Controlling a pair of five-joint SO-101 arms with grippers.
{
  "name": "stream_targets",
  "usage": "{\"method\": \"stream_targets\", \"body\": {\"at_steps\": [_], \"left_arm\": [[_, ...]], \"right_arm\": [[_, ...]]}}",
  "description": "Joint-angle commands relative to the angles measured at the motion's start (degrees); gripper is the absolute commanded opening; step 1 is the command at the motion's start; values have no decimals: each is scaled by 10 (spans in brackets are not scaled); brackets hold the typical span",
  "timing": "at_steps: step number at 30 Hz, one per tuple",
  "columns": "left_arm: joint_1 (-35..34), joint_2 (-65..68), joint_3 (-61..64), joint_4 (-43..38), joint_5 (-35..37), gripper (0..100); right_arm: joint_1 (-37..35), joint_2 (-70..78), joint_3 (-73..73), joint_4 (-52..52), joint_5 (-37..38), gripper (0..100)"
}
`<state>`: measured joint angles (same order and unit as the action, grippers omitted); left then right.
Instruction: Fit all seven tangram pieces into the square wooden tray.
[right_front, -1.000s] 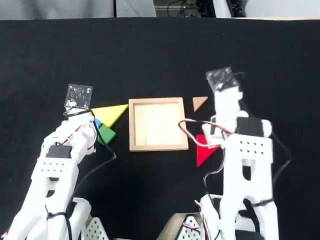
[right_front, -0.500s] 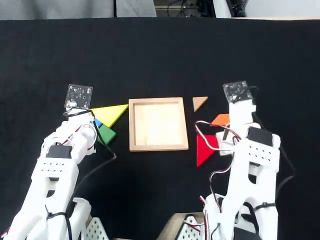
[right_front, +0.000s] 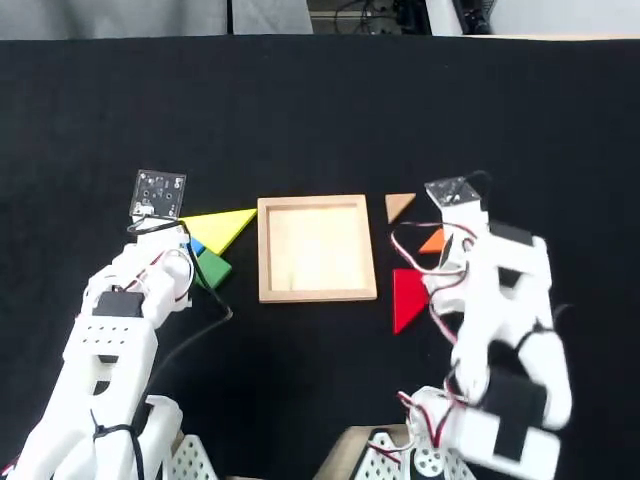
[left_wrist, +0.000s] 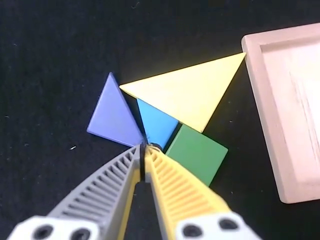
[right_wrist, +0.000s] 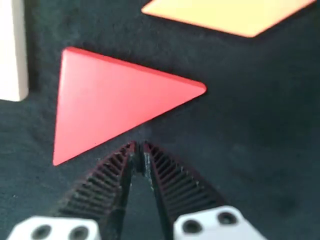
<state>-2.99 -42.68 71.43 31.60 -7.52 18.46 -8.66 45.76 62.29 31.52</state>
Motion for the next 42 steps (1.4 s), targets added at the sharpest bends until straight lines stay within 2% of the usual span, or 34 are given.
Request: {"method": "stream_targets", "body": {"at_steps": [1, 9, 13, 19, 23, 31, 35, 42], "left_arm": [[1, -1, -3, -8, -1, 30], [1, -1, -3, -8, -1, 30], [1, -1, -3, -8, -1, 30], [1, -1, -3, -8, -1, 30], [1, -1, -3, -8, -1, 30], [1, -1, -4, -9, -1, 30], [1, -1, -4, -9, -2, 30], [1, -1, -4, -9, -2, 30]], "right_arm": [[9, 52, -58, -8, 9, 10], [3, 167, -163, -4, 6, 10], [-37, 201, -204, -4, 5, 10], [-111, 180, -226, -5, -4, 10], [-118, 146, -240, -4, -52, 10], [-130, 129, -237, -4, -59, 11], [-98, 120, -231, 1, -59, 11], [56, 94, -252, -40, -55, 11]]}}
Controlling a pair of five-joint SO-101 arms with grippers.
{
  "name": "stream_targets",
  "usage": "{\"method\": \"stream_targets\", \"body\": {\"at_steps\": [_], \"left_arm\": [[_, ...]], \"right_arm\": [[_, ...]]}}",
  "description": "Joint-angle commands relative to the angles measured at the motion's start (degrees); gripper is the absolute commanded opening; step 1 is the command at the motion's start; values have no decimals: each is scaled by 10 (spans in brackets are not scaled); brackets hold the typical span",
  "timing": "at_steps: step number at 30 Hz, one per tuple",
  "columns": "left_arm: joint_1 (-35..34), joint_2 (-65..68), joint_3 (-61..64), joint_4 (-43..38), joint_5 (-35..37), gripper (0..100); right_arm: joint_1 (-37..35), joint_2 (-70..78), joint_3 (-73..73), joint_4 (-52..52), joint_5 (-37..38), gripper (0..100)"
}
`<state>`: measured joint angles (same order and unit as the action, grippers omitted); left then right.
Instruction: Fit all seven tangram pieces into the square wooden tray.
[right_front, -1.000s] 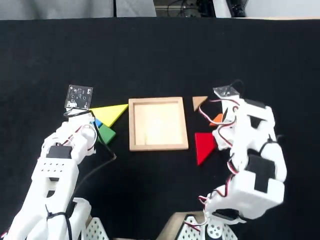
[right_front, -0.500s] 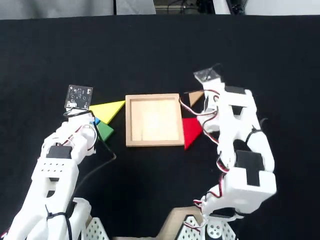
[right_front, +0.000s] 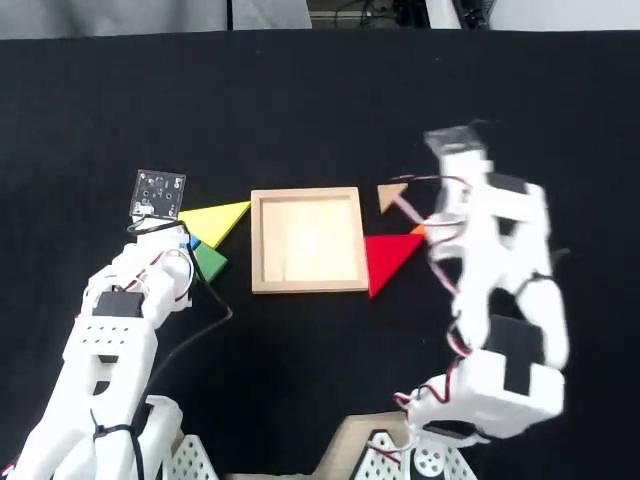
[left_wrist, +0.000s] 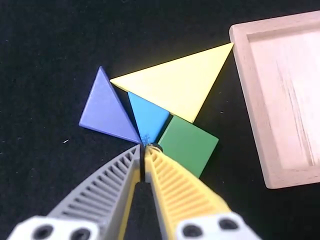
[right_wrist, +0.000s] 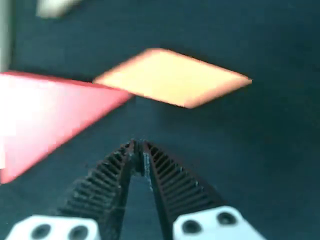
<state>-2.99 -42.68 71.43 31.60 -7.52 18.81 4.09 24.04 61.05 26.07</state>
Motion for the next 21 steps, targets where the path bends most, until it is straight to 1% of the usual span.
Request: {"method": "stream_targets", "body": {"at_steps": [1, 3, 6, 8, 12, 17, 21], "left_arm": [[1, -1, -4, -9, -2, 30], [1, -1, -4, -9, -2, 30], [1, -1, -4, -9, -2, 30], [1, -1, -3, -9, -2, 30], [1, -1, 1, -10, -2, 30], [1, -1, 0, -10, -2, 30], [1, -1, -1, -10, -2, 30]], "right_arm": [[61, -30, -35, -39, 0, 11], [63, -13, -35, -56, 8, 11], [61, 41, -42, -63, 58, 11], [66, 85, -59, -58, 77, 10], [120, 158, -87, -42, 102, 10], [194, 195, -93, -19, 186, 10], [236, 199, -87, -1, 235, 10]]}}
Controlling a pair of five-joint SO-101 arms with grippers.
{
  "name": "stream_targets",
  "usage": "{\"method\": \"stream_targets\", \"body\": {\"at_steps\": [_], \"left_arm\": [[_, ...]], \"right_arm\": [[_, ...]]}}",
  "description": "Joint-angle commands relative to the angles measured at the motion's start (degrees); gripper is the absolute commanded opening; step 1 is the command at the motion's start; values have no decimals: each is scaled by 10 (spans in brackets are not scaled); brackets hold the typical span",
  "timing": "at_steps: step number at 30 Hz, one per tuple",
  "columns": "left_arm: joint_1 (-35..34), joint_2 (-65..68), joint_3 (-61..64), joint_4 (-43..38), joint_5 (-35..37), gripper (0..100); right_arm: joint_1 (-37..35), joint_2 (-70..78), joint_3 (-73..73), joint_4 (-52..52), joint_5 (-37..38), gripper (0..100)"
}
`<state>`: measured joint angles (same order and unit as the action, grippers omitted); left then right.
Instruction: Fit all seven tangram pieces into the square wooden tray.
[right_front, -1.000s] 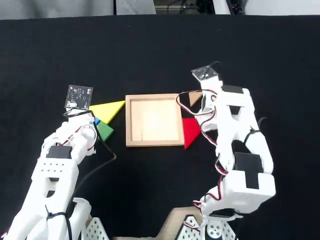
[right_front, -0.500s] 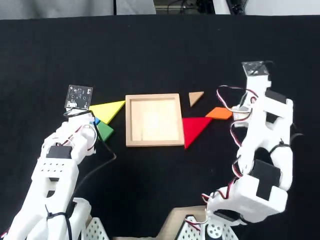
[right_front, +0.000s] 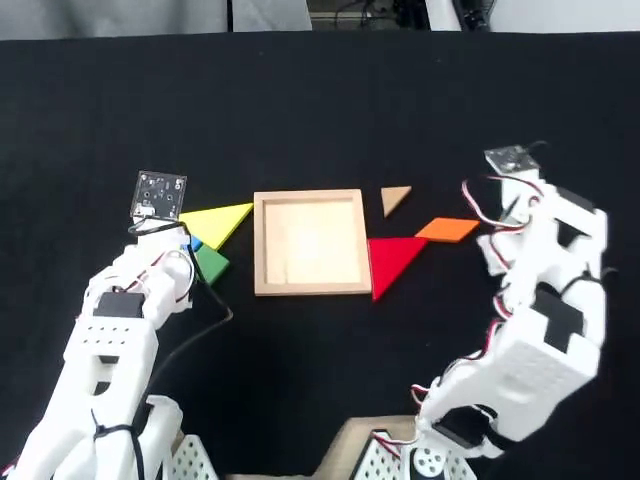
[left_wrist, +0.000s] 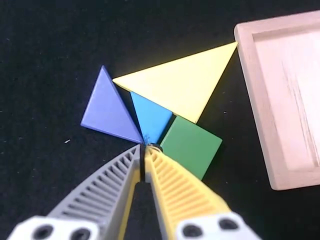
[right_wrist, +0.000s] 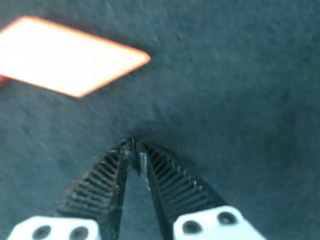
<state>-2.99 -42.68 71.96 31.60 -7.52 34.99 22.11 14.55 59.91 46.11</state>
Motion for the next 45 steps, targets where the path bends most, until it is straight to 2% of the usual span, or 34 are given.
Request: {"method": "stream_targets", "body": {"at_steps": [1, 7, 10, 14, 19, 27, 33, 39, 45], "left_arm": [[1, -1, -7, -10, -2, 30], [1, -1, -7, -10, -2, 30], [1, -1, -7, -10, -2, 30], [1, -1, -7, -10, -2, 30], [1, -1, -7, -10, -2, 30], [-2, -1, -7, -9, -2, 30], [-36, -1, -12, -9, -1, 30], [-34, -1, -12, -9, -1, 30], [-33, -1, -12, -9, -1, 30]], "right_arm": [[82, 16, 15, 11, 44, 10], [111, 13, 60, 11, 101, 10], [112, -22, 65, 17, 101, 10], [98, -139, 61, 87, 85, 10], [41, -336, 81, 156, 25, 10], [-137, -574, 210, 171, -68, 14], [-210, -587, 232, 175, -159, 64], [-265, -587, 230, 194, -167, 67], [-286, -553, 205, 187, -169, 47]]}}
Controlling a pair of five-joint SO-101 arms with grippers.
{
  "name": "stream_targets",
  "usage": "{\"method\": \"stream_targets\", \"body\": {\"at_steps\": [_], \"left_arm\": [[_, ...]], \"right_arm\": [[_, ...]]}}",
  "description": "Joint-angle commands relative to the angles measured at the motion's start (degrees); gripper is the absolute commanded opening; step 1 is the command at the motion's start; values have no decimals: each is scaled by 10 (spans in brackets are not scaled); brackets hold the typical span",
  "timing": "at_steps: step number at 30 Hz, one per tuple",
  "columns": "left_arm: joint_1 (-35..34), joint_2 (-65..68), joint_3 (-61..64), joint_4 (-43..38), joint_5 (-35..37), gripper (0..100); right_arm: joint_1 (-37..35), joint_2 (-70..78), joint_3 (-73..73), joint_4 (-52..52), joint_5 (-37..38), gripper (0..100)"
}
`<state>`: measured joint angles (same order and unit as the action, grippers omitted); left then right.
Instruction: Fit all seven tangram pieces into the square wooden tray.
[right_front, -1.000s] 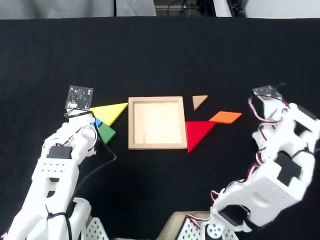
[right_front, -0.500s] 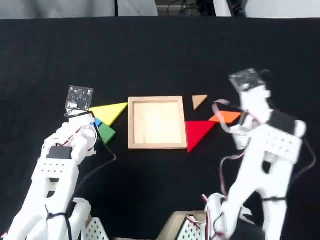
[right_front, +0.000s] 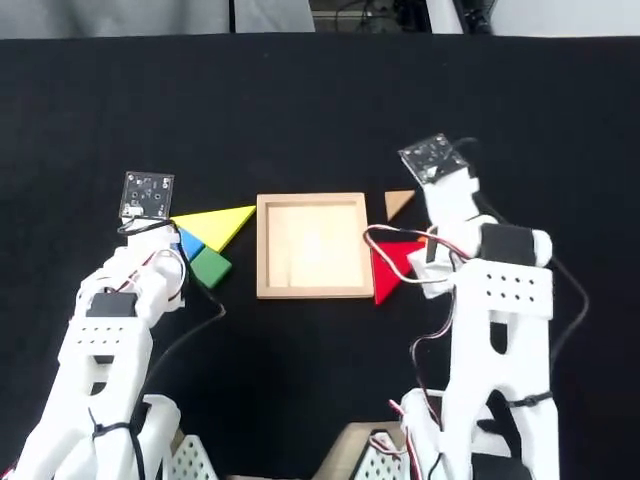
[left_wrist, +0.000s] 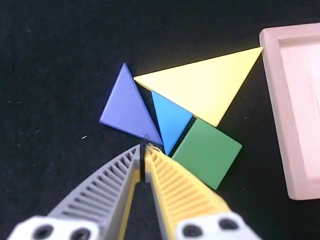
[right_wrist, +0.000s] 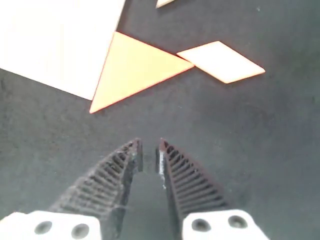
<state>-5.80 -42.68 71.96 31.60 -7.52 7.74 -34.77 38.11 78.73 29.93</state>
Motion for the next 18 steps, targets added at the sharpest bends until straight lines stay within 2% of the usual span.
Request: {"method": "stream_targets", "body": {"at_steps": [1, 6, 12, 18], "left_arm": [[-5, -1, -12, -9, 0, 30], [-9, -1, -11, -12, 24, 30], [-10, -1, 18, -72, 24, 30], [-10, -1, 19, -75, 25, 30]], "right_arm": [[-13, 37, -43, -3, -7, 18], [-13, 199, -145, -3, -8, 10], [-13, 362, -295, -4, -7, 10], [-32, 497, -383, -34, -7, 10]]}}
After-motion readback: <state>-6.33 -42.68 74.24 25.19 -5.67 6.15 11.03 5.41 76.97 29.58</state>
